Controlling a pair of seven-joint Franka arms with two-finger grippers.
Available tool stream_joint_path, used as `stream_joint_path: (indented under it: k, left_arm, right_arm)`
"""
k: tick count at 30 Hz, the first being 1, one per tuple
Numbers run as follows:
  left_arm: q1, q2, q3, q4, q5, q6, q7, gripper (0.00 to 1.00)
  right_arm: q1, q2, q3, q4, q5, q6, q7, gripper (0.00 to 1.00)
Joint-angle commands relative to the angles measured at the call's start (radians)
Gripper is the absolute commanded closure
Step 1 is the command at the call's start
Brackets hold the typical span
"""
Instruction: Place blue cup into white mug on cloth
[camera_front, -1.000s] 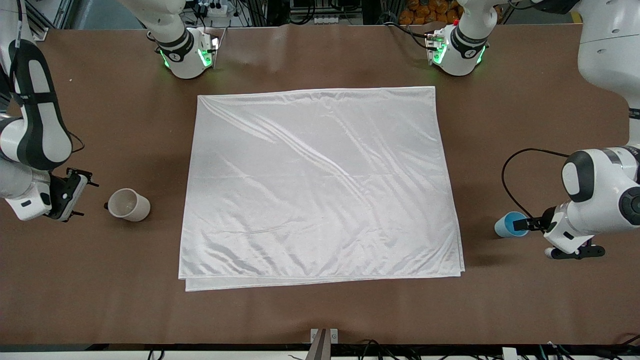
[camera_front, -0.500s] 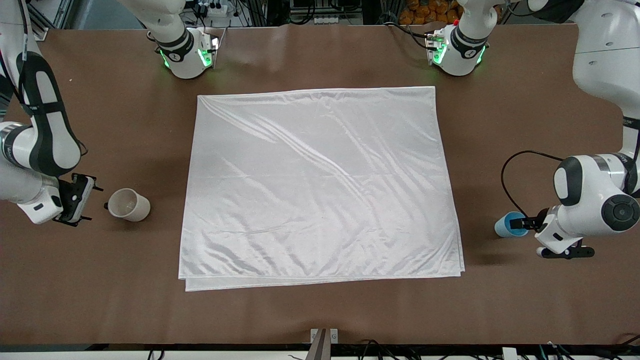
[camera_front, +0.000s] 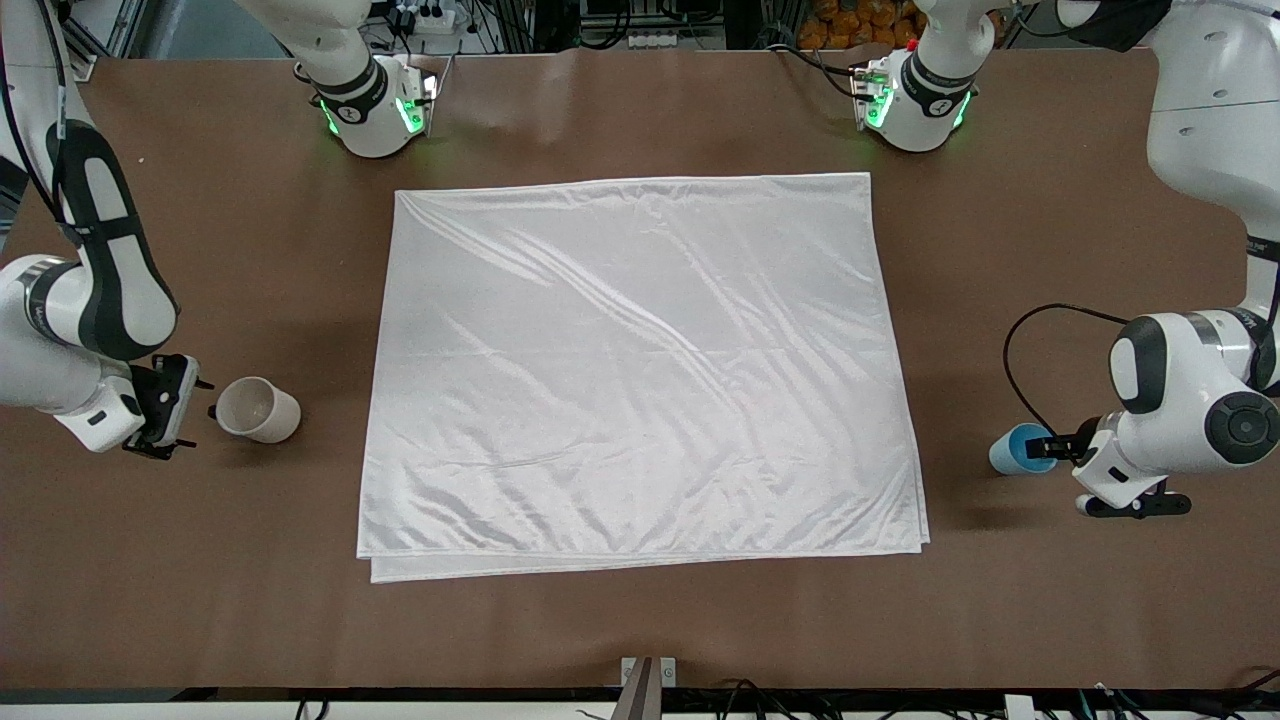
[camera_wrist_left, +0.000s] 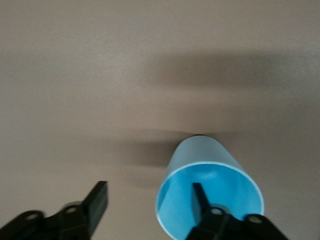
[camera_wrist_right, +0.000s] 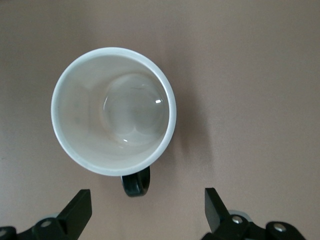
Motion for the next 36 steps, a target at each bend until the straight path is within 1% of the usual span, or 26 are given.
stream_joint_path:
  k: [1,2,5,6,11,16,30,31,33,34,36]
  left_arm:
    - [0.015,0.009,-0.005,0.017,0.011,0.006,-0.014,0.78]
    - [0.015,0.009,-0.005,0.017,0.009,0.006,-0.015,0.84]
    - [0.015,0.009,-0.005,0.017,0.009,0.006,-0.043,0.99]
    - [0.014,0.009,-0.005,0.017,0.009,0.006,-0.054,1.0]
    - [0.011,0.007,-0.006,0.017,0.011,0.006,-0.078,1.0]
    - [0.009,0.007,-0.006,0.017,0.009,0.006,-0.078,1.0]
    - [0.009,-0.022,-0.015,0.02,0.009,0.006,-0.071,1.0]
    - [0.011,-0.028,-0.015,0.02,0.008,0.006,-0.071,1.0]
    - [0.009,-0.034,-0.017,0.02,0.008,0.006,-0.072,1.0]
    - [0.009,-0.036,-0.017,0.02,0.009,0.006,-0.072,1.0]
    - [0.006,-0.047,-0.017,0.02,0.008,0.006,-0.072,1.0]
  right_arm:
    - [-0.005,0.023,0.006,0.005,-0.019,0.031,-0.038,0.0]
    - [-0.007,0.026,0.006,0.004,-0.019,0.035,-0.05,0.0]
    - [-0.01,0.031,0.006,0.001,-0.019,0.043,-0.059,0.0]
    - [-0.009,0.031,0.006,-0.002,-0.019,0.045,-0.059,0.0]
    - [-0.005,0.032,0.006,-0.016,-0.017,0.061,-0.061,0.0]
    - [-0.01,0.031,0.008,-0.059,-0.017,0.107,-0.062,0.0]
    - [-0.016,0.02,0.009,-0.096,-0.013,0.127,-0.087,0.0]
    - [-0.021,0.02,0.009,-0.097,-0.011,0.127,-0.087,0.02]
    - [-0.025,0.02,0.009,-0.099,-0.008,0.132,-0.087,0.13]
    - [-0.025,0.02,0.009,-0.1,-0.008,0.135,-0.087,0.17]
    - [-0.024,0.02,0.009,-0.107,-0.008,0.14,-0.087,0.21]
